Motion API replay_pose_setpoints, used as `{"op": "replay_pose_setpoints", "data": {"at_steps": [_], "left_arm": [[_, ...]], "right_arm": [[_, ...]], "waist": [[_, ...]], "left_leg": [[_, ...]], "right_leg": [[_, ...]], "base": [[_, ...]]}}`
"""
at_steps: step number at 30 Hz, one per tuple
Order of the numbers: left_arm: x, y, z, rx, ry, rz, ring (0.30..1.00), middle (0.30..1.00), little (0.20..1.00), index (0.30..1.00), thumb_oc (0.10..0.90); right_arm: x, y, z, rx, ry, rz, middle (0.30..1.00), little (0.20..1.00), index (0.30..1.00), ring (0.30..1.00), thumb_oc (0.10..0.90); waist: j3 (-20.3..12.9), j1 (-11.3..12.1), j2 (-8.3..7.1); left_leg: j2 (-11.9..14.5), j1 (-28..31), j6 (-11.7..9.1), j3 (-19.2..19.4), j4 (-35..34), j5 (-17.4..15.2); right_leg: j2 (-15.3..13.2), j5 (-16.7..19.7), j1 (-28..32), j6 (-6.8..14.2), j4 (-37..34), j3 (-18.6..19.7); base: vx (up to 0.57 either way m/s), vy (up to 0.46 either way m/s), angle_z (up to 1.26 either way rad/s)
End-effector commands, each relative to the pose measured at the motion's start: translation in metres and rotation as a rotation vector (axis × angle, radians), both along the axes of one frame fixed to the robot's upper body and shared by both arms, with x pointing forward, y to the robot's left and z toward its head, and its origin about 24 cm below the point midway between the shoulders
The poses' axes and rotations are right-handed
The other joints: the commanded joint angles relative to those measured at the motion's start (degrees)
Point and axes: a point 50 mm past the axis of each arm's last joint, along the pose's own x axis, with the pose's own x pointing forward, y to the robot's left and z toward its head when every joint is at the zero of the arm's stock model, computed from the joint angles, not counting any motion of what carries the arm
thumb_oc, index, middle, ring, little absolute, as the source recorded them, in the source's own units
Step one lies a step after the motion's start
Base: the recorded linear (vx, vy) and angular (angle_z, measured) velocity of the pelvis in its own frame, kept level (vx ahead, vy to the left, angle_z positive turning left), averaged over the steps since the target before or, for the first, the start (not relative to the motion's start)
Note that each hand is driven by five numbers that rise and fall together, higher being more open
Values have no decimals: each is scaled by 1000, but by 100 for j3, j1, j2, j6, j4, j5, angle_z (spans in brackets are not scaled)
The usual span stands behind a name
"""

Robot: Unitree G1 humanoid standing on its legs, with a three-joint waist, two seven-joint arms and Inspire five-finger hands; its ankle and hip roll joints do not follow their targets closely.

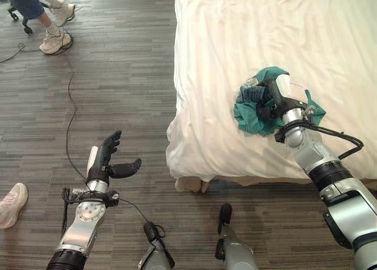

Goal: Pick up bed clothes into laundry basket.

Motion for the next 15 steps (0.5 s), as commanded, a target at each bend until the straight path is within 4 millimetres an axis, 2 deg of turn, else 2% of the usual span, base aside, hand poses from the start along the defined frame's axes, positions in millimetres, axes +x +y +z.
{"op": "replay_pose_setpoints", "data": {"at_steps": [1,2,3,4,5,8,9,10,12,13,14,15], "left_arm": [[9,-4,59,31,-288,-74,900,900,900,900,800],[6,-5,57,19,-283,-70,900,900,900,900,800],[3,-4,53,9,-273,-56,900,900,900,900,800],[0,-3,50,-9,-267,-43,900,900,900,900,800],[-4,-2,45,-30,-256,-34,900,900,900,900,800],[-12,-3,28,-56,-184,-30,900,900,900,900,800],[-12,-4,28,-55,-182,-33,900,900,900,900,800],[-13,-2,24,-58,-167,-27,900,900,900,900,800],[-13,-1,21,-46,-145,-27,900,900,900,900,800],[-12,3,21,-40,-136,-23,900,900,900,900,800],[-12,3,21,-38,-136,-25,900,900,900,900,800],[-11,7,23,-39,-140,-7,900,900,900,900,800]], "right_arm": [[-1,-4,47,-28,-164,5,300,300,300,300,400],[-4,-5,56,-42,-189,12,300,300,300,300,400],[-6,0,66,-47,-217,41,300,300,300,300,400],[-6,-1,69,-52,-216,47,300,300,300,300,400],[-7,-6,81,-55,-244,36,300,300,300,300,400],[-24,-39,95,-55,-294,-35,300,300,300,300,400],[-25,-40,94,-54,-293,-38,300,300,300,300,400],[-30,-49,95,-51,-303,-62,300,300,300,300,400],[-42,-72,94,-57,-309,-129,300,300,300,300,400],[-53,-90,94,-70,-315,-187,300,300,300,300,400],[-54,-91,93,-68,-314,-189,300,300,300,300,400],[-65,-111,89,-53,-312,-257,300,300,300,300,400]], "waist": [[-29,67,-349],[-38,115,-420],[-51,255,-561],[-88,359,-680],[-181,367,-743],[-570,107,-926],[-571,123,-933],[-653,21,-971],[-789,-147,-1105],[-857,-275,-1216],[-853,-259,-1226],[-899,-382,-1329]], "left_leg": [[-85,181,-94,-536,19,-1051],[-270,309,-14,-912,19,-1220],[-582,371,109,-1563,210,-1565],[-750,392,183,-2005,360,-1782],[-767,585,218,-2125,212,-1899],[-817,909,324,-1868,19,-1885],[-819,915,327,-1866,19,-1888],[-851,958,332,-1804,19,-1915],[-921,1042,339,-1725,19,-1972],[-961,1083,354,-1683,19,-1994],[-965,1088,356,-1680,19,-1994],[-981,1102,338,-1612,19,-2005]], "right_leg": [[-153,-1477,24,288,37,296],[-131,-1505,89,278,37,382],[-55,-1523,108,286,37,623],[18,-1516,135,261,37,836],[93,-1510,209,241,37,946],[-27,-1357,305,316,37,984],[-29,-1359,310,319,37,986],[-75,-1286,363,355,37,976],[-132,-1175,445,441,37,1016],[-168,-1062,487,514,37,1064],[-171,-1061,491,516,37,1068],[-217,-962,524,584,37,1065]], "base": [[-20,10,-18],[45,23,-25],[18,37,-75],[16,21,-123],[16,81,-141],[13,140,-53],[-52,148,-6],[-55,124,-10],[-148,192,-13],[-164,150,-8],[-201,168,-8],[-147,118,-14]]}}
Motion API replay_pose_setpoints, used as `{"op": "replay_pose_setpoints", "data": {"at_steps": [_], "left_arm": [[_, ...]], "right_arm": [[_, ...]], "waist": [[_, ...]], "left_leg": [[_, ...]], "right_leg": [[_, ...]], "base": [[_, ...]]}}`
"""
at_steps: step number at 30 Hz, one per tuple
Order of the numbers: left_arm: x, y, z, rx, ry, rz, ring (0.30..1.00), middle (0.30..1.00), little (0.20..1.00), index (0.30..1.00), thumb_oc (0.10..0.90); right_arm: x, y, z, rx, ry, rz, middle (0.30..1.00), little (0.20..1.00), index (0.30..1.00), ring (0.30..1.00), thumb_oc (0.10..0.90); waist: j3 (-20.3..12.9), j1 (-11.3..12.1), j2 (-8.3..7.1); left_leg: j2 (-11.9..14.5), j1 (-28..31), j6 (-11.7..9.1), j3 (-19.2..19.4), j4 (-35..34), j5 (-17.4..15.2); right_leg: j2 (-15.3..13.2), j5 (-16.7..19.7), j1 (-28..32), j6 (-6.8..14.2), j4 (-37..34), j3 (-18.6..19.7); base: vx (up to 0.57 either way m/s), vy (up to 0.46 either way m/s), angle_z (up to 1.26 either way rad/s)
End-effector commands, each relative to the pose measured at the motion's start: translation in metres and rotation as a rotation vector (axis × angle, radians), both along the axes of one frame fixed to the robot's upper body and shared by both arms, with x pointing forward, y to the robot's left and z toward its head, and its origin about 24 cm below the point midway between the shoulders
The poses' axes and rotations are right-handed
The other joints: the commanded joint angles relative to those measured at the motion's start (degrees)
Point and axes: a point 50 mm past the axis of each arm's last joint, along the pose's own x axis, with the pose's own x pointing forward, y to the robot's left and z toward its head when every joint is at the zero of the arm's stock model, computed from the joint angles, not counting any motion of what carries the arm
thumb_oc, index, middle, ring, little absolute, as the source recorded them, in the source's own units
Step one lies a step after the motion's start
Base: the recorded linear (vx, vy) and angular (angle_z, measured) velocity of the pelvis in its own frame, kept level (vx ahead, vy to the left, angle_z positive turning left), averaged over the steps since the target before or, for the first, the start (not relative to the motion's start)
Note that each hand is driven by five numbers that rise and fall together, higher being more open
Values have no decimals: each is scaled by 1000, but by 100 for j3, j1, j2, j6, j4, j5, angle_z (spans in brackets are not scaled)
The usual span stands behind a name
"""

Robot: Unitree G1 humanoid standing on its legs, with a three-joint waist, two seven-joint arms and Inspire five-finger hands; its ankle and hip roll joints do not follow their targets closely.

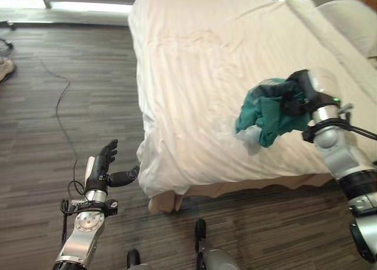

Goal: Pick up bed clothes into laundry basket.

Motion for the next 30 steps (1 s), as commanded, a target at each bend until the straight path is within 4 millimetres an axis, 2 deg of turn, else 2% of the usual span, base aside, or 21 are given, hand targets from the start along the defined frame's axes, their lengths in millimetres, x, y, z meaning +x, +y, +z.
{"op": "replay_pose_setpoints", "data": {"at_steps": [1,4,5,6,10,11,13,14,15,16,17,18,19,21,22,23,25,26,27,30], "left_arm": [[8,7,41,42,-187,-35,900,900,900,900,800],[6,12,39,49,-178,-3,900,900,900,900,800],[3,19,41,53,-182,28,900,900,900,900,800],[1,22,40,56,-180,41,900,900,900,900,800],[-6,29,46,66,-198,68,900,900,900,900,800],[-5,28,49,64,-207,63,900,900,900,900,800],[1,25,59,55,-249,29,900,900,900,900,800],[4,23,66,40,-273,3,900,900,900,900,800],[4,23,66,39,-273,1,900,900,900,900,800],[7,18,78,-29,-327,-46,900,900,900,900,800],[9,17,87,-41,-359,-66,900,900,900,900,800],[9,17,87,-42,-359,-67,900,900,900,900,800],[9,16,112,-46,-463,-96,900,900,900,900,800],[4,19,134,-36,-565,-90,900,900,900,900,800],[1,21,151,-10,-639,-87,900,900,900,900,800],[-5,22,166,22,-704,-75,900,900,900,900,800],[-13,23,182,79,-784,-37,900,900,900,900,800],[-14,24,182,81,-784,-33,900,900,900,900,800],[-14,11,199,92,-879,-65,900,900,900,900,800],[-13,-28,228,118,-1035,-212,900,900,900,900,800]], "right_arm": [[-26,-41,54,-67,-204,-151,300,300,300,300,400],[-39,-55,48,-50,-213,-203,300,300,300,300,400],[-55,-70,40,-41,-213,-261,300,300,300,300,400],[-62,-75,35,-28,-218,-279,300,300,300,300,400],[-93,-99,17,33,-235,-380,300,300,300,300,400],[-103,-105,13,48,-244,-409,300,300,300,300,400],[-115,-111,6,75,-258,-438,300,300,300,300,400],[-118,-113,5,81,-266,-443,300,300,300,300,400],[-119,-113,5,81,-266,-445,300,300,300,300,400],[-123,-114,1,96,-269,-451,300,300,300,300,400],[-122,-113,3,92,-275,-444,300,300,300,300,400],[-122,-113,3,92,-275,-444,300,300,300,300,400],[-117,-106,3,87,-279,-406,300,300,300,300,400],[-106,-94,8,71,-301,-346,300,300,300,300,400],[-101,-86,13,57,-323,-307,300,300,300,300,400],[-93,-74,18,53,-348,-255,300,300,300,300,400],[-76,-49,25,64,-393,-158,300,300,300,300,400],[-74,-48,25,64,-393,-155,300,300,300,300,400],[-65,-20,26,110,-455,-46,300,300,300,300,400],[-59,14,21,173,-501,78,300,300,300,300,400]], "waist": [[-586,-304,2],[-589,-363,-59],[-594,-393,-92],[-605,-401,-102],[-527,-420,-43],[-492,-426,-39],[-433,-453,55],[-421,-434,90],[-411,-422,92],[-460,-388,178],[-499,-370,209],[-492,-357,207],[-585,-232,298],[-686,-38,397],[-778,77,470],[-848,199,523],[-967,360,570],[-959,354,571],[-1033,281,639],[-1121,11,807]], "left_leg": [[-160,-185,271,251,23,-997],[-171,-135,281,324,23,-1002],[-175,-65,296,437,23,-1006],[-183,-31,308,525,23,-1020],[-93,64,334,875,23,-1025],[-72,56,343,953,23,-979],[5,17,369,1138,23,-905],[53,5,378,1288,23,-854],[60,16,374,1290,23,-857],[167,24,393,1559,23,-867],[215,-11,420,1723,23,-796],[218,0,416,1735,23,-799],[306,-90,456,2096,23,-660],[378,-136,467,2511,23,-534],[420,-175,477,2734,23,-445],[485,-160,484,3017,23,-361],[578,-94,466,3501,32,-208],[581,-78,462,3518,31,-208],[674,9,408,3791,54,-54],[822,142,310,4043,91,152]], "right_leg": [[-238,-1140,-44,479,28,-127],[-282,-1054,-24,527,28,-192],[-343,-998,-33,580,28,-290],[-380,-948,-56,608,28,-342],[-531,-793,-170,723,28,-736],[-571,-763,-178,714,28,-877],[-589,-933,32,590,50,-1358],[-629,-1016,157,491,191,-1623],[-625,-1029,160,488,206,-1622],[-703,-1299,371,412,594,-1941],[-775,-1372,491,348,759,-2145],[-776,-1394,481,345,789,-2131],[-959,-1487,756,278,1030,-2554],[-1125,-1503,1066,216,1154,-2991],[-1228,-1485,1261,191,1189,-3340],[-1320,-1434,1445,178,1171,-3711],[-1360,-1252,1742,186,974,-4109],[-1350,-1237,1750,186,953,-4094],[-1216,-1245,1756,155,715,-4114],[-858,-1448,1804,65,218,-3891]], "base": [[-187,151,-16],[-110,105,-28],[-113,118,-41],[-152,155,-47],[-150,58,-58],[-209,33,-42],[-310,55,-48],[-239,26,-56],[-279,27,-59],[-254,24,-61],[-255,23,-73],[-335,-2,-107],[-337,-6,-134],[-379,-19,-222],[-311,-67,-212],[-273,-73,-146],[-206,-89,-173],[-155,-219,-217],[-91,-236,-184],[-74,-267,-107]]}}
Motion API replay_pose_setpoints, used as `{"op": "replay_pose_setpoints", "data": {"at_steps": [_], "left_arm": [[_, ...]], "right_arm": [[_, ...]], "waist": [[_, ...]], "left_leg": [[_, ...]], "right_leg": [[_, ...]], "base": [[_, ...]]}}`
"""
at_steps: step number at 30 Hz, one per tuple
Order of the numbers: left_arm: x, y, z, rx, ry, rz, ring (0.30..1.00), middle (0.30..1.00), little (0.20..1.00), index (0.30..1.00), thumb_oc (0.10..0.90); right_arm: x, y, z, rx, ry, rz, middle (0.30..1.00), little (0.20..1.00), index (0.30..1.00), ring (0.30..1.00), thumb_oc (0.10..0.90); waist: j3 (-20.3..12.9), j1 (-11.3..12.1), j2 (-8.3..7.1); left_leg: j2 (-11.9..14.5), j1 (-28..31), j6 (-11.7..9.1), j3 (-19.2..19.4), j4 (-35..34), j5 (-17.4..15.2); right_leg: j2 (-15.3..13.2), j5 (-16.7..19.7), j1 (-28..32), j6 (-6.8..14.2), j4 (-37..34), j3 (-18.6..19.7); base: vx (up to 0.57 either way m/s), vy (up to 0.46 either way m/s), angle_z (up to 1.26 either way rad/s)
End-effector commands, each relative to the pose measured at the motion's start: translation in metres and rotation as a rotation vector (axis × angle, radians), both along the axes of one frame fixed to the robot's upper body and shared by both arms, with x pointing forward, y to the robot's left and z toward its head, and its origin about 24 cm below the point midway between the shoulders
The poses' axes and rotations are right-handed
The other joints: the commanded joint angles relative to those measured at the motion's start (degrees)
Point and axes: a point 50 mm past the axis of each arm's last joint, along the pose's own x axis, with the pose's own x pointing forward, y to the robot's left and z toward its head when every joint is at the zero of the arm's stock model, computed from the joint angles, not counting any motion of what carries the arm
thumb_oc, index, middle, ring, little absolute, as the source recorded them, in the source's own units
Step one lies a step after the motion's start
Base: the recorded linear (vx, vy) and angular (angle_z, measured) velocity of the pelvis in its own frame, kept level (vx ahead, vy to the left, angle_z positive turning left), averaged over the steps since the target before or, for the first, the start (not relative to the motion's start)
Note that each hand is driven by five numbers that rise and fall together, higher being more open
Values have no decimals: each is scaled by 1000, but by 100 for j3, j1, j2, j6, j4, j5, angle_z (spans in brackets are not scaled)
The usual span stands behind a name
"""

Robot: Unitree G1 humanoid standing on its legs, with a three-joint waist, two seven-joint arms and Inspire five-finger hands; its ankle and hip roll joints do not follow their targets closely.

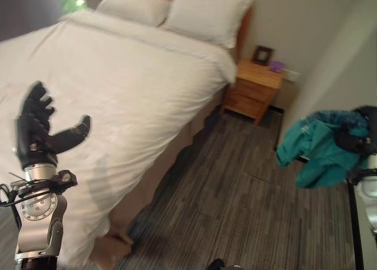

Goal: Pick up bed clothes into laundry basket.

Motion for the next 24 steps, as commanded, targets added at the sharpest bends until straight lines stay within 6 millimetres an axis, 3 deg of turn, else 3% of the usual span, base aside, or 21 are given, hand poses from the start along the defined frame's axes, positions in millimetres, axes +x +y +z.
{"op": "replay_pose_setpoints", "data": {"at_steps": [1,4,5,6,7,8,10,11,12,15,16,17,18,19,20,23,24], "left_arm": [[-15,-64,83,299,-409,-233,900,900,900,900,800],[-10,-98,96,269,-514,-333,900,900,900,900,800],[-7,-103,95,247,-519,-353,900,900,900,900,800],[-3,-109,88,242,-480,-357,900,900,900,900,800],[-1,-110,74,243,-427,-344,900,900,900,900,800],[-2,-110,74,243,-426,-344,900,900,900,900,800],[-2,-113,54,238,-351,-342,900,900,900,900,800],[-2,-114,54,238,-350,-342,900,900,900,900,800],[-1,-121,36,221,-280,-367,900,900,900,900,800],[-1,-134,15,192,-199,-410,900,900,900,900,800],[0,-137,7,176,-169,-425,900,900,900,900,800],[0,-137,7,176,-170,-425,900,900,900,900,800],[-1,-143,-13,146,-74,-459,900,900,900,900,800],[-1,-143,-14,145,-72,-462,900,900,900,900,800],[4,-149,-21,161,-30,-490,900,900,900,900,800],[11,-156,-36,176,44,-502,900,900,900,900,800],[11,-156,-36,176,44,-502,900,900,900,900,800]], "right_arm": [[13,38,59,-95,-317,143,300,300,300,300,400],[11,75,64,-111,-395,275,300,300,300,300,400],[8,81,68,-120,-423,293,300,300,300,300,400],[0,91,78,-163,-476,321,300,300,300,300,400],[-6,99,82,-208,-498,350,300,300,300,300,400],[-6,99,82,-209,-496,350,300,300,300,300,400],[-16,105,80,-224,-512,385,300,300,300,300,400],[-16,105,80,-224,-511,384,300,300,300,300,400],[-22,106,76,-256,-503,400,300,300,300,300,400],[-23,106,62,-271,-455,398,300,300,300,300,400],[-25,104,59,-281,-438,393,300,300,300,300,400],[-25,104,59,-281,-438,392,300,300,300,300,400],[-32,95,46,-290,-377,362,300,300,300,300,400],[-32,95,45,-291,-374,361,300,300,300,300,400],[-40,84,34,-291,-329,296,300,300,300,300,400],[-39,84,22,-282,-285,284,300,300,300,300,400],[-39,84,22,-282,-285,284,300,300,300,300,400]], "waist": [[-689,-202,-95],[-707,-665,89],[-675,-769,107],[-519,-849,150],[-376,-789,159],[-391,-790,163],[-353,-734,111],[-363,-729,109],[-335,-691,93],[-307,-419,164],[-314,-413,206],[-311,-405,192],[-401,-648,276],[-412,-576,287],[-500,-747,250],[-502,-1023,222],[-509,-1015,221]], "left_leg": [[214,-587,111,7,-609,888],[409,-490,-9,360,-239,984],[564,-553,-64,481,139,961],[828,-710,-196,287,892,927],[775,-1011,-299,-462,1229,813],[777,-1029,-282,-459,1249,797],[297,-1270,-126,-1519,1218,271],[292,-1275,-121,-1515,1218,268],[-167,-1391,74,-2420,1006,36],[-1058,-1372,306,-4465,313,-237],[-1117,-1277,338,-4685,202,-294],[-1130,-1306,341,-4673,202,-240],[-1028,-1058,410,-4335,-176,-254],[-1023,-1000,409,-4268,-248,-236],[-964,-828,451,-3905,-676,-91],[-985,-831,514,-3442,-679,-237],[-986,-838,513,-3434,-679,-234]], "right_leg": [[-666,-28,1211,1213,-865,53],[-410,-404,1063,1120,-1020,530],[-342,-515,1065,1060,-1024,615],[-213,-781,1034,994,-1024,963],[-128,-912,968,994,-1024,1367],[-134,-903,957,996,-1024,1363],[-117,-873,792,1092,-1024,1947],[-121,-870,784,1095,-1024,1949],[-43,-699,645,1139,-1024,2426],[225,-491,440,1204,-1024,3383],[324,-509,458,1196,-1024,3609],[311,-466,427,1189,-1024,3619],[392,-464,428,1212,-1024,3897],[405,-461,421,1213,-1024,3959],[413,-347,301,1273,-1024,4139],[349,-155,32,1438,-1012,4365],[350,-152,21,1437,-1012,4374]], "base": [[-41,-169,-79],[-56,-274,-78],[15,-261,-82],[52,-223,-86],[31,-133,-124],[57,-15,-116],[77,56,-169],[82,75,-209],[101,73,-159],[146,93,-238],[56,45,-285],[121,141,-280],[78,119,-183],[154,190,-184],[45,114,-115],[-5,98,-105],[-180,19,-109]]}}
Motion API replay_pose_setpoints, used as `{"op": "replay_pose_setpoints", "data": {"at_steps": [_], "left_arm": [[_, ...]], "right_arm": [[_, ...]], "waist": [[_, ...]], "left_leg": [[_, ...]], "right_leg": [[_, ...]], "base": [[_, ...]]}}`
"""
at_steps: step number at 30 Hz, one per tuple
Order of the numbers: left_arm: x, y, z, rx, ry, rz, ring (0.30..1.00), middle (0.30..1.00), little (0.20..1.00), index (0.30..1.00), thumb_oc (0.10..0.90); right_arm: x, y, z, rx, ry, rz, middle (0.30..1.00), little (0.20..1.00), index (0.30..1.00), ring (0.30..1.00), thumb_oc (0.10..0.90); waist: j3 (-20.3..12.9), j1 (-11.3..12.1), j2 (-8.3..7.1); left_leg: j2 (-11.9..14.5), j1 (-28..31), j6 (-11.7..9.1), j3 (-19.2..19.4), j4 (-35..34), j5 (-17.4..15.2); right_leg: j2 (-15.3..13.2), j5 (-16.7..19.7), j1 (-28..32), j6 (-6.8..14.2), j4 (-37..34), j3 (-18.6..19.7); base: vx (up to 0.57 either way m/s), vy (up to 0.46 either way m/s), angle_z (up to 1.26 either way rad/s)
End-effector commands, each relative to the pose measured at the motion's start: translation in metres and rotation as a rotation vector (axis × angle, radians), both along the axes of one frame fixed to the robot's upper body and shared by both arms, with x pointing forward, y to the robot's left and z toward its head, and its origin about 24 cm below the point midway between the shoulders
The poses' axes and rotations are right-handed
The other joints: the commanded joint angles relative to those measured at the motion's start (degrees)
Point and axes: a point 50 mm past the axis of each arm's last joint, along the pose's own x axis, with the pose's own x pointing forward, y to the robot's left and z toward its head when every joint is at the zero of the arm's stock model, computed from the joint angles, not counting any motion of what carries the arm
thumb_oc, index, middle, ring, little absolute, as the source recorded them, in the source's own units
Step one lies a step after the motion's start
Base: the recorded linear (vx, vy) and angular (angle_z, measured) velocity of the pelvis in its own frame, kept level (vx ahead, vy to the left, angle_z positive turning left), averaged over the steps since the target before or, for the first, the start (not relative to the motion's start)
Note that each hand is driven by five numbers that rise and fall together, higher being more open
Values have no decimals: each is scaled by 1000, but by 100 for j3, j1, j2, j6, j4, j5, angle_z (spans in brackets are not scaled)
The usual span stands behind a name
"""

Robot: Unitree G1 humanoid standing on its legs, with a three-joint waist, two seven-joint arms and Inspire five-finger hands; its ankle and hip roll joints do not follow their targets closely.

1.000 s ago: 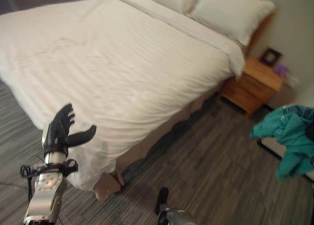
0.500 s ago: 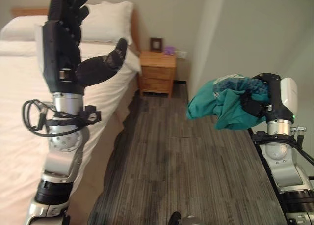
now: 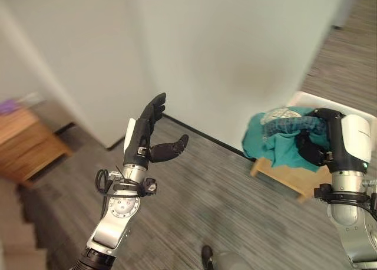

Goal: Pick up bed clothes into laundry basket.

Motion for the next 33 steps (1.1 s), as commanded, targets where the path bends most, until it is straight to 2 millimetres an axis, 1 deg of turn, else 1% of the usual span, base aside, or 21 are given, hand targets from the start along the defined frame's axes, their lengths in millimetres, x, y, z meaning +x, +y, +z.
{"op": "replay_pose_setpoints", "data": {"at_steps": [1,2,3,4,6,9,10,11,13,16,20,21,22,23,25,27,29,30,31,32,33], "left_arm": [[-1,-4,25,25,-153,-47,900,900,900,900,800],[1,-1,26,46,-155,-33,900,900,900,900,800],[3,3,26,61,-150,-22,900,900,900,900,800],[4,5,26,76,-147,-17,900,900,900,900,800],[3,10,27,91,-151,-3,900,900,900,900,800],[-3,14,22,94,-130,10,900,900,900,900,800],[-4,14,22,94,-129,10,900,900,900,900,800],[-7,15,18,90,-112,14,900,900,900,900,800],[-8,15,15,87,-102,17,900,900,900,900,800],[-10,16,10,83,-78,34,900,900,900,900,800],[-8,10,13,84,-101,27,900,900,900,900,800],[-8,10,13,75,-104,35,900,900,900,900,800],[-9,11,12,74,-100,45,900,900,900,900,800],[-8,12,11,76,-98,54,900,900,900,900,800],[-9,14,9,83,-92,72,900,900,900,900,800],[-10,19,9,75,-91,96,900,900,900,900,800],[-12,26,3,57,-65,129,900,900,900,900,800],[-12,28,0,53,-55,137,900,900,900,900,800],[-12,28,0,52,-54,138,900,900,900,900,800],[-13,33,-4,54,-35,162,900,900,900,900,800],[-13,35,-5,59,-29,171,900,900,900,900,800]], "right_arm": [[6,28,39,-73,-258,123,300,300,300,300,400],[6,30,35,-66,-245,127,300,300,300,300,400],[7,33,32,-79,-230,132,300,300,300,300,400],[8,34,30,-92,-210,134,300,300,300,300,400],[11,34,20,-106,-163,128,300,300,300,300,400],[13,35,14,-118,-128,131,300,300,300,300,400],[12,35,14,-118,-126,131,300,300,300,300,400],[13,36,11,-112,-113,133,300,300,300,300,400],[13,36,10,-104,-108,135,300,300,300,300,400],[13,39,3,-96,-73,141,300,300,300,300,400],[10,34,2,-120,-69,125,300,300,300,300,400],[11,35,6,-122,-86,134,300,300,300,300,400],[12,35,10,-123,-103,143,300,300,300,300,400],[14,37,17,-125,-131,160,300,300,300,300,400],[20,38,32,-154,-170,188,300,300,300,300,400],[26,35,34,-151,-139,195,300,300,300,300,400],[30,33,35,-154,-105,207,300,300,300,300,400],[31,33,35,-154,-97,211,300,300,300,300,400],[32,33,35,-154,-97,212,300,300,300,300,400],[37,35,36,-149,-90,226,300,300,300,300,400],[39,35,37,-148,-88,228,300,300,300,300,400]], "waist": [[-416,112,-163],[-317,177,-121],[-250,306,-51],[-233,375,-2],[-253,439,77],[-314,642,46],[-313,652,45],[-385,772,15],[-425,834,0],[-430,817,53],[-376,689,83],[-339,698,65],[-304,744,55],[-233,853,72],[-85,1101,21],[39,1329,-72],[96,1570,-72],[82,1642,-60],[79,1647,-82],[0,1749,105],[-12,1823,173]], "left_leg": [[-223,-40,309,515,-60,-646],[-100,-53,290,720,-60,-638],[21,-90,281,936,-60,-595],[74,-127,273,1075,-60,-543],[103,-56,274,1260,-60,-631],[43,40,294,1641,-60,-650],[39,53,295,1657,-60,-653],[12,77,273,1882,-60,-635],[28,106,236,2019,-60,-607],[79,375,132,2334,-60,-658],[55,733,8,2442,108,-757],[307,573,-107,2517,923,-782],[569,362,-210,2443,1729,-578],[933,38,-392,2188,2680,-226],[1295,-557,-527,1587,3931,155],[1041,-1311,-418,1032,4199,-268],[664,-1819,-284,726,3558,-591],[564,-1874,-234,717,3077,-597],[520,-1831,-220,747,2993,-565],[410,-1768,-212,905,1422,98],[413,-1739,-265,966,593,432]], "right_leg": [[-844,378,370,1054,-1502,-148],[-985,277,260,1082,-1240,-675],[-1246,68,280,1053,-953,-1503],[-1405,-31,341,934,-744,-2008],[-1687,-179,424,898,-354,-2502],[-1908,25,735,912,-629,-2986],[-1900,51,753,916,-668,-2977],[-1872,153,967,941,-1091,-3291],[-1777,256,1008,934,-1342,-3417],[-1611,523,717,922,-1633,-3777],[-1506,316,609,792,-1769,-3637],[-1417,154,751,707,-1811,-3562],[-1317,-7,890,637,-1811,-3449],[-1138,-215,1032,512,-1811,-3314],[-939,-475,1263,315,-1811,-3151],[-879,-618,1413,282,-1811,-2891],[-880,-663,1482,425,-1811,-2684],[-884,-683,1511,485,-1811,-2607],[-917,-676,1508,495,-1811,-2598],[-817,-609,1520,627,-1811,-2597],[-782,-672,1628,677,-1811,-2573]], "base": [[-214,-16,-85],[-305,-37,-87],[-232,-42,-63],[-121,11,-115],[13,50,-137],[43,-9,-106],[115,-63,-74],[92,-56,-17],[167,-144,-41],[247,-195,-40],[237,-219,-33],[273,-325,-11],[282,-394,-20],[303,-373,-39],[310,-341,-110],[263,-112,-102],[253,57,-81],[187,48,-110],[312,177,-114],[376,216,-95],[570,256,-55]]}}
